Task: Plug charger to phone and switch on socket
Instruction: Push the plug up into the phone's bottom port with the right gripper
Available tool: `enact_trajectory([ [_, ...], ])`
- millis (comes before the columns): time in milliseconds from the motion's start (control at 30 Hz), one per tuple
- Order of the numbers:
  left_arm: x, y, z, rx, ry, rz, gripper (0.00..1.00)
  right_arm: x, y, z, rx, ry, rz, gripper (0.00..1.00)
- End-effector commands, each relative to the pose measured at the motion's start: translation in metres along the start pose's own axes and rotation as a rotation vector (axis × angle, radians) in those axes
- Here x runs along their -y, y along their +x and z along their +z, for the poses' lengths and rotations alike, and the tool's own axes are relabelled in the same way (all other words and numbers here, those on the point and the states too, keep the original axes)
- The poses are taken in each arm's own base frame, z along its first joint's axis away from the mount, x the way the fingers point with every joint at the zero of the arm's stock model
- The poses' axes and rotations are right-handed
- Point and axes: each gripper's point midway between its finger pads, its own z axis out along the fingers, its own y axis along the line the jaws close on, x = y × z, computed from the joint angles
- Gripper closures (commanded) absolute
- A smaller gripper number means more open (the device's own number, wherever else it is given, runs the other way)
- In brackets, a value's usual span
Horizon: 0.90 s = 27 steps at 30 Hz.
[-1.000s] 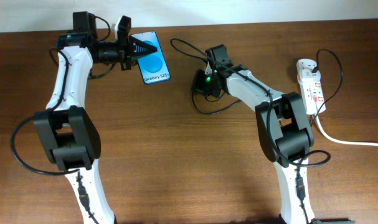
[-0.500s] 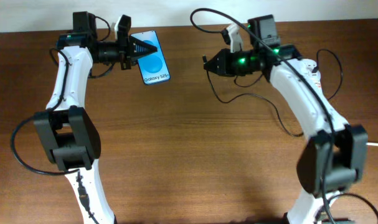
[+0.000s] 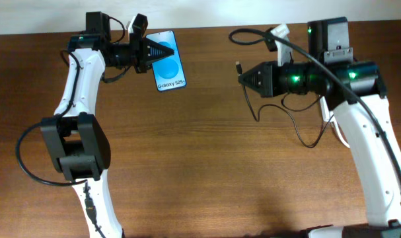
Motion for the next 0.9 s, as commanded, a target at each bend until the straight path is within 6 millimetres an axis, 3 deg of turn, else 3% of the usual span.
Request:
enact_trajectory([
  [0, 0.011, 0.002, 0.001, -0.014, 0.056, 0.028, 1.0, -0.004, 0.023, 0.012, -0.021, -0.106, 0.03, 0.96],
  [100, 0.012, 0.003, 0.006, -0.023, 0.058, 0.027, 1.0, 0.01, 0.051, 0.043, -0.035, -0.148, 0.136, 0.96],
  [200, 0.012, 0.005, 0.009, -0.031, 0.059, -0.023, 1.0, 0.0, 0.068, 0.069, -0.062, -0.194, 0.144, 0.96],
  [367, 0.012, 0.005, 0.009, -0.035, 0.057, -0.134, 1.0, -0.016, 0.067, 0.083, -0.065, -0.187, 0.182, 0.96],
  [500, 0.012, 0.004, 0.009, -0.035, 0.057, -0.136, 1.0, -0.039, 0.054, 0.095, -0.016, -0.214, 0.181, 0.96],
  [633, 0.014, 0.003, 0.012, -0.042, 0.063, -0.135, 1.0, -0.049, 0.053, 0.106, 0.001, -0.195, 0.211, 0.96],
  [733, 0.016, 0.006, 0.024, -0.068, 0.064, -0.116, 1.0, -0.062, 0.051, 0.11, 0.012, -0.219, 0.21, 0.96],
  [867, 0.02, 0.01, 0.041, -0.103, 0.071, -0.093, 1.0, -0.062, 0.051, 0.116, 0.021, -0.197, 0.203, 0.96],
])
